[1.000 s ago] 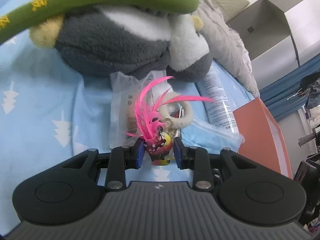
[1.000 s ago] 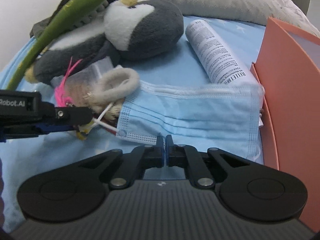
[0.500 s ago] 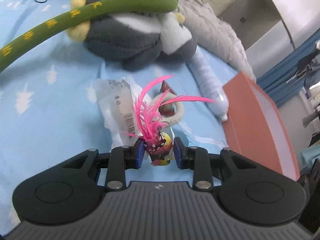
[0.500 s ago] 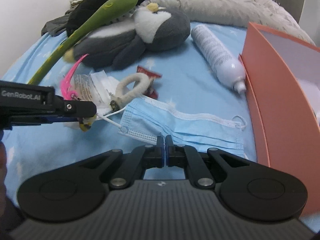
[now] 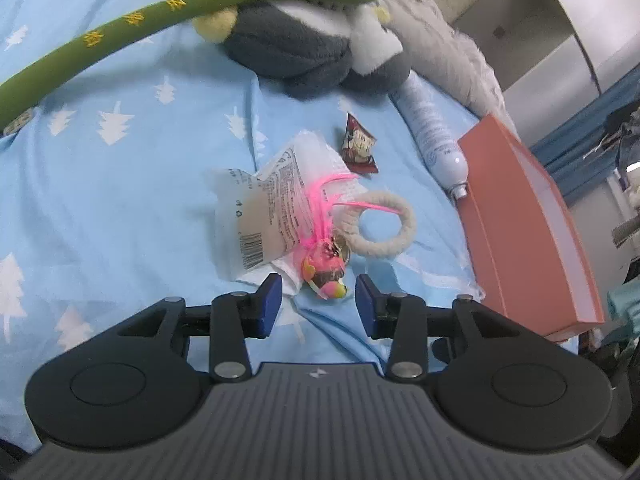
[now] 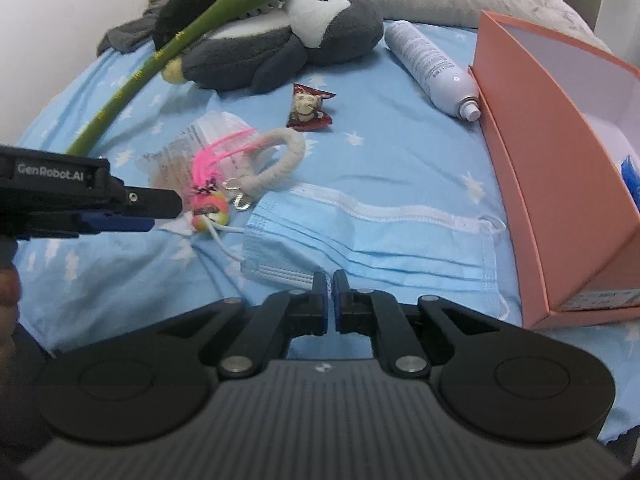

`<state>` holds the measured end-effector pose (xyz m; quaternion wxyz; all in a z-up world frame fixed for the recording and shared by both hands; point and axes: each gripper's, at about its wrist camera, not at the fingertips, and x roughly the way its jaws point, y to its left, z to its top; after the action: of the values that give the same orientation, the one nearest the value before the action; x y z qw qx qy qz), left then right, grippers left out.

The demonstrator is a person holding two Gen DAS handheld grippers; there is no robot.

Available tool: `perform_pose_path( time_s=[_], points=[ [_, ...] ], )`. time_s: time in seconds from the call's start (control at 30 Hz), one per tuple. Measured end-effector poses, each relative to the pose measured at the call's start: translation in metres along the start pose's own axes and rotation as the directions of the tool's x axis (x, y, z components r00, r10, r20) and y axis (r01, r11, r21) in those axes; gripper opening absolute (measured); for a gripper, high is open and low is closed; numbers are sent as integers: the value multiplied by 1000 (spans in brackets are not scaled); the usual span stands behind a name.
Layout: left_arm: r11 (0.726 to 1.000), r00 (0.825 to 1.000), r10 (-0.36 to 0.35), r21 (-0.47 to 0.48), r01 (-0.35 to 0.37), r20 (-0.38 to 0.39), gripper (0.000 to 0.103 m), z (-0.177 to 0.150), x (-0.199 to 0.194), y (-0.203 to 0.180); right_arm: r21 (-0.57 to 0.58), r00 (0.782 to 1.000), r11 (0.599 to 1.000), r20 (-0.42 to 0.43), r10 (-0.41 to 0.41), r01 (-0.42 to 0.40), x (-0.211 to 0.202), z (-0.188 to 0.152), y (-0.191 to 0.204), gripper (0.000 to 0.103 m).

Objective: Organize soft objects

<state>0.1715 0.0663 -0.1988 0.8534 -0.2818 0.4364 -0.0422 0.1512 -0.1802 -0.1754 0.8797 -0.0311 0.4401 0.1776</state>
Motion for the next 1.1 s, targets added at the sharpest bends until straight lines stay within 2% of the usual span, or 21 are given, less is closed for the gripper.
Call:
perform_pose_path(
  time_s=[0.07,0.1,0.13,0.23,0.37,0.5,0.6,0.63,0.67,0.73,0.77,0.83,0.9,1.1],
  points=[
    [1000,1000,-2,-20,3,14,46,-1,-3,1,1,1000,1000,11,26,-26,-4,1,-2,24],
    [1000,1000,-10,-26,10,22,46,-2,-4,1,-3,999,999,21,37,-37,-6,2,-2,39],
    [999,999,-17,-27,18,28,46,-1,-5,1,-8,998,999,37,48,-48,-8,3,-2,49],
    [999,999,-29,-33,30,42,46,1,-1,0,-16,993,997,83,79,-78,-12,9,-2,50],
    [996,997,-67,-63,69,40,46,9,15,4,50,989,995,129,77,-84,-1,26,-11,50],
    [993,997,-78,-87,80,23,45,16,34,6,143,987,981,109,118,-134,29,43,-22,50],
    [992,996,-90,-84,90,8,45,17,44,5,170,986,974,101,132,-148,47,53,-25,47],
    [994,997,-83,-74,83,4,43,17,47,4,177,985,972,99,140,-156,52,56,-26,46],
    [996,998,-69,-64,69,0,35,17,49,4,190,984,967,93,153,-169,60,60,-27,46],
    [997,999,-50,-61,50,-2,27,18,53,6,209,983,961,75,167,-179,71,63,-29,40],
    [996,998,-60,-71,60,-2,27,19,53,8,210,983,961,65,172,-182,76,64,-28,38],
    [994,997,-75,-79,75,4,26,21,52,11,219,978,954,48,201,-207,84,66,-27,21],
    [993,996,-85,-78,86,19,26,23,47,10,238,973,944,35,228,-230,89,67,-26,11],
    [993,992,-99,-59,103,74,26,31,25,3,212,974,952,97,205,-221,65,75,-21,8]
  ],
)
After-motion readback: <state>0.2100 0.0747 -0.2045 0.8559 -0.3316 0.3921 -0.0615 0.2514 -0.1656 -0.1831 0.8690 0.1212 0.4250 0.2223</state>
